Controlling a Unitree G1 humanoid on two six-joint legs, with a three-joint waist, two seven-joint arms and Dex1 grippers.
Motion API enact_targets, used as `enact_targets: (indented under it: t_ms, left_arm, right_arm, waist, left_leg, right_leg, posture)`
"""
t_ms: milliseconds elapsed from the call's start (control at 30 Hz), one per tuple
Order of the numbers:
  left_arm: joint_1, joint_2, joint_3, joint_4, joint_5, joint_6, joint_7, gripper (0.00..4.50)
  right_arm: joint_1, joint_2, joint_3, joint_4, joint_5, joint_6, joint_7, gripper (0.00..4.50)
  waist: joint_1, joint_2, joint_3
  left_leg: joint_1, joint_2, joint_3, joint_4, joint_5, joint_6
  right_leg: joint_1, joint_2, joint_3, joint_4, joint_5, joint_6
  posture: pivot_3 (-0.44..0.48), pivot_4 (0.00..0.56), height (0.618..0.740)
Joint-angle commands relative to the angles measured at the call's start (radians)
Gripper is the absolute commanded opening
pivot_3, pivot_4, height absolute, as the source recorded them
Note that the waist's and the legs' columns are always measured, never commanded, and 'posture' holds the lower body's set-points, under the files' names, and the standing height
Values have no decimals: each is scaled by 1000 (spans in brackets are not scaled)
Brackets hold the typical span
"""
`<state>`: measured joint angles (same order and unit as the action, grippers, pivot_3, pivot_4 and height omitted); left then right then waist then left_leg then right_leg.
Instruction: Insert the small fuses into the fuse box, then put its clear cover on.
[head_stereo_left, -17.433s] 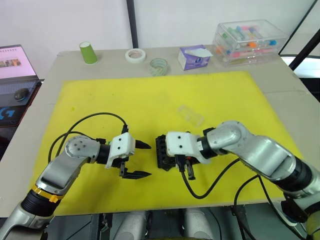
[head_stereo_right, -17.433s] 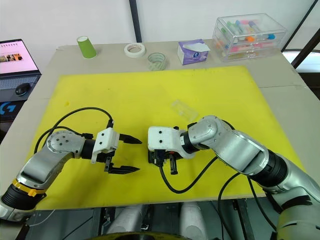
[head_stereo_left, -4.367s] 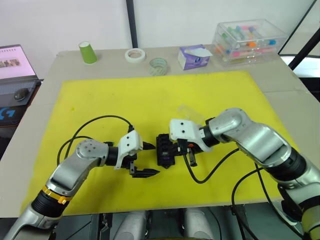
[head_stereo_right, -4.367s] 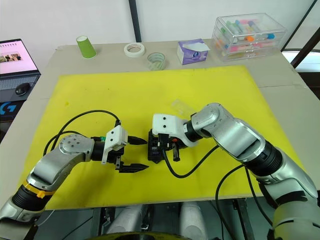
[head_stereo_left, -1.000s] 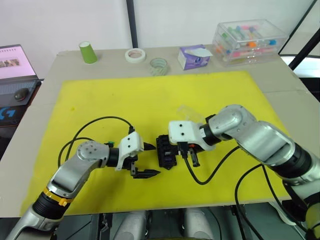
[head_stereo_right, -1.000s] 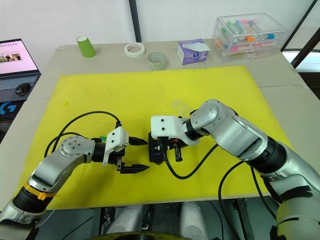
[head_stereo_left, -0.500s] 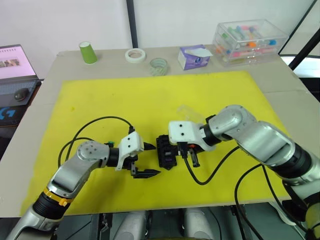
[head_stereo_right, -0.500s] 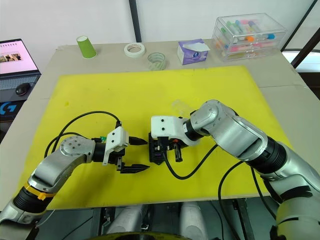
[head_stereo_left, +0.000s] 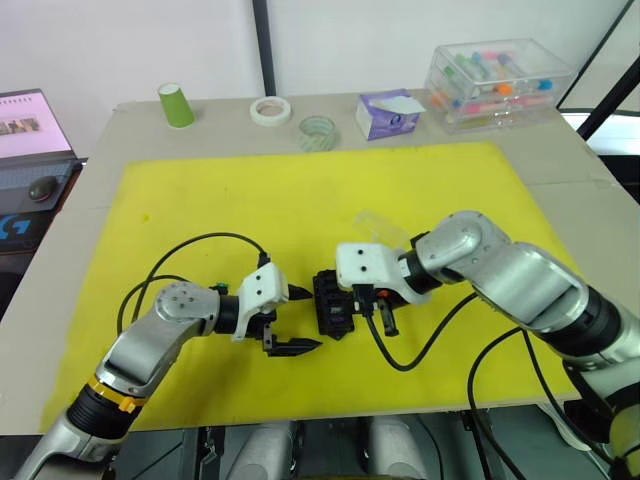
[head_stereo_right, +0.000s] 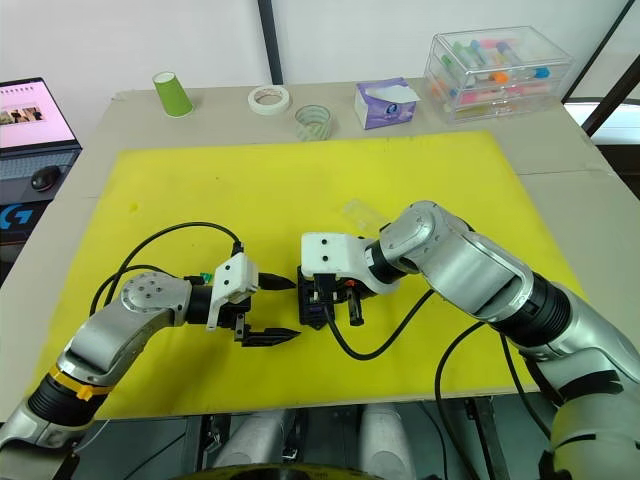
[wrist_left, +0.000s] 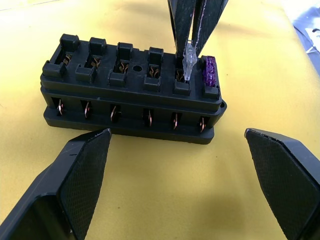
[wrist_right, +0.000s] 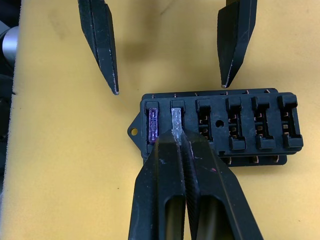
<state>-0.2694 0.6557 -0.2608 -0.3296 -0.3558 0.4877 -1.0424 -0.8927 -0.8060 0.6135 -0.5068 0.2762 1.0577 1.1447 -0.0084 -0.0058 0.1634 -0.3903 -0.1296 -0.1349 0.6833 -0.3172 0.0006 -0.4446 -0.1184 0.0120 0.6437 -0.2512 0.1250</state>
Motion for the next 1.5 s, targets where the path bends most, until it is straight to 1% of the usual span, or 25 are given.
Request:
enact_targets:
  t_ms: [33, 467, 600, 1100, 1500]
  left_arm:
    - [5, 0, -1, -38, 2, -15, 0, 4491]
    - [9, -2, -3, -43, 5, -14, 2, 4491]
    - [8, -4, -2, -41, 7, -17, 2, 4491]
    - [8, -13, 0, -40, 11, -15, 8, 4491]
    - [14, -18, -2, -41, 22, -20, 14, 4491]
  right_arm:
    - [-21, 0, 6, -10, -16, -15, -5, 0]
    - [-55, 7, 0, 12, -21, -23, 3, 0]
    - [-42, -9, 30, 20, -46, -45, 7, 0]
    - [-28, -15, 63, 38, -80, -88, 45, 0]
    - [-24, 6, 114, 74, -135, -107, 76, 0]
  waist:
    - [0, 0, 0]
    - [0, 0, 0]
    - [0, 0, 0]
    - [0, 0, 0]
    - [0, 0, 0]
  left_leg:
    - [0, 0, 0, 0, 0, 0]
    - [0, 0, 0, 0, 0, 0]
    - [0, 0, 0, 0, 0, 0]
    - [0, 0, 0, 0, 0, 0]
    - [0, 0, 0, 0, 0, 0]
  right_leg:
    - [0, 0, 0, 0, 0, 0]
    - [0, 0, 0, 0, 0, 0]
    - [0, 0, 0, 0, 0, 0]
    - [0, 0, 0, 0, 0, 0]
    - [0, 0, 0, 0, 0, 0]
  posture:
    - [0, 150, 740]
    - [0, 150, 740]
    - [0, 150, 740]
    - [0, 150, 740]
    - [0, 150, 740]
